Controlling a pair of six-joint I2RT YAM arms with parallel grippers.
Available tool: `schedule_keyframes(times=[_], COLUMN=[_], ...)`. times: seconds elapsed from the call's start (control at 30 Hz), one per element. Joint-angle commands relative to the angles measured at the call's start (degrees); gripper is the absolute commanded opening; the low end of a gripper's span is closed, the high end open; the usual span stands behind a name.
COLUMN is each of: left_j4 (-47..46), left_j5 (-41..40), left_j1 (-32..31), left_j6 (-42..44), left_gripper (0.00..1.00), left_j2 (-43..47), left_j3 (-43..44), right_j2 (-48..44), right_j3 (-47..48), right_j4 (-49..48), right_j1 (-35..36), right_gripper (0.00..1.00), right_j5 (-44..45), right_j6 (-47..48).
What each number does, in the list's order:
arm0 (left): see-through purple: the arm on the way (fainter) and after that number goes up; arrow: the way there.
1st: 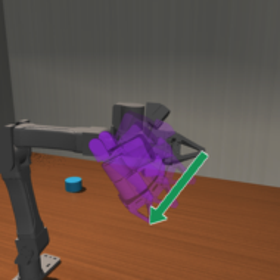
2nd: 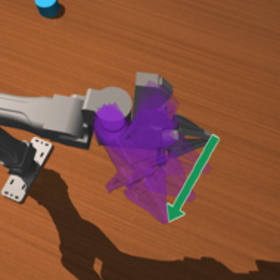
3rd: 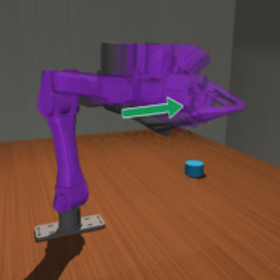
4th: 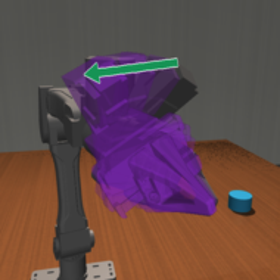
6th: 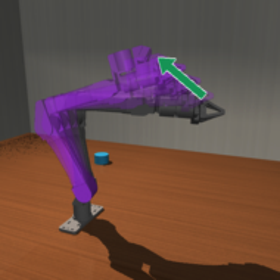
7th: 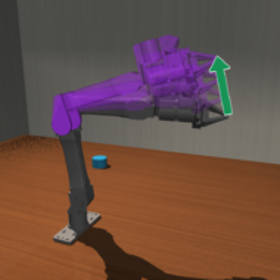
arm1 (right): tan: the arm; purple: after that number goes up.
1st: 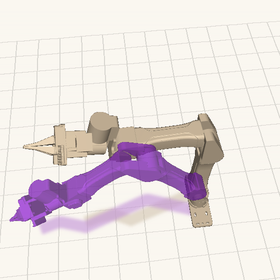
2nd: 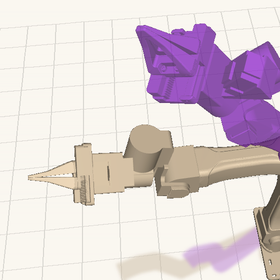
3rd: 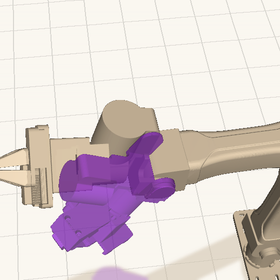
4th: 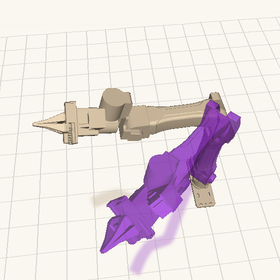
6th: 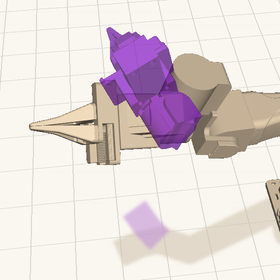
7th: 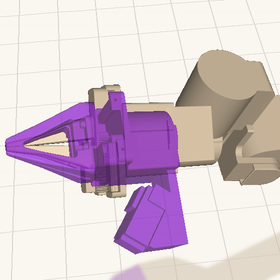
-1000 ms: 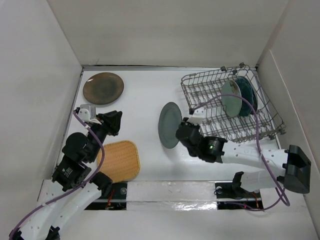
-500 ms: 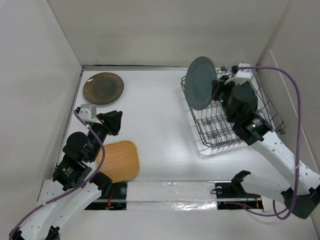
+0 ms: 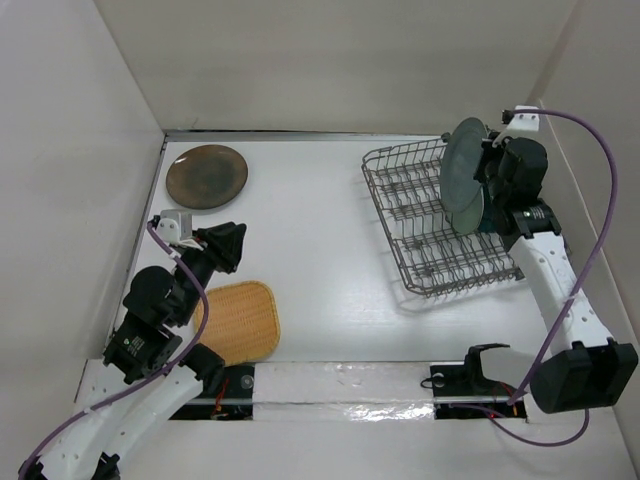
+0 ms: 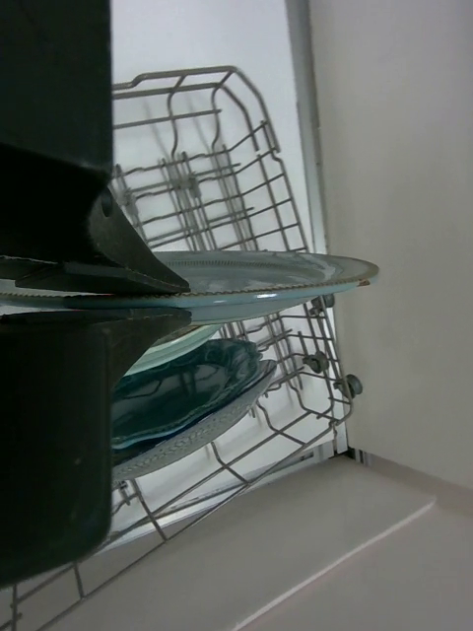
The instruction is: Load the plates into the dish rack
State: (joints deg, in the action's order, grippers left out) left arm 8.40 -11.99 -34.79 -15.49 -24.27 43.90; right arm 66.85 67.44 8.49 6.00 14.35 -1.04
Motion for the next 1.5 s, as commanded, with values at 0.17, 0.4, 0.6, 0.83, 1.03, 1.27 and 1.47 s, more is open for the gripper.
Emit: schedule_keyframes(times=[0.17,0.4,0.6,0.83,1.03,1.27,1.47], left_j4=[-2.9,-2.8,-2.9,-2.8,-2.9,-2.8,-2.8], left_j5=[1.1,1.9,1.8,2.0,2.1,2.0,2.1], left_j1=[-0.2,-0.2,-0.2,-0.2,-0.2,-0.2,-0.2], left_j6=[0.4,0.3,0.3,0.3,0.3,0.2,0.2], left_gripper=[0.26,0.26,0.26,0.26,0.26,0.26,0.26], left_j2=[1.2,1.2,1.6,1.8,1.9,2.0,1.4], left_j3=[0.0,0.3,0.3,0.3,0.3,0.3,0.3], right_j2=[3.5,3.5,3.1,3.1,5.7,6.4,6.5], right_j3=[1.4,-0.8,-2.5,-3.0,-2.1,-5.2,-7.6], right_j4=[-11.3,-10.2,-10.2,-9.3,-5.7,-5.1,-4.7], right_j1=[-1.0,-0.5,-0.5,0.2,0.2,0.2,-0.8], right_gripper=[0.0,0.0,0.0,0.0,0.0,0.0,0.0], right_j5=[-8.4,-3.8,-3.3,-0.1,-0.3,-1.5,-2.7], right_j6=[6.8,7.3,6.3,7.4,7.8,3.8,-2.2])
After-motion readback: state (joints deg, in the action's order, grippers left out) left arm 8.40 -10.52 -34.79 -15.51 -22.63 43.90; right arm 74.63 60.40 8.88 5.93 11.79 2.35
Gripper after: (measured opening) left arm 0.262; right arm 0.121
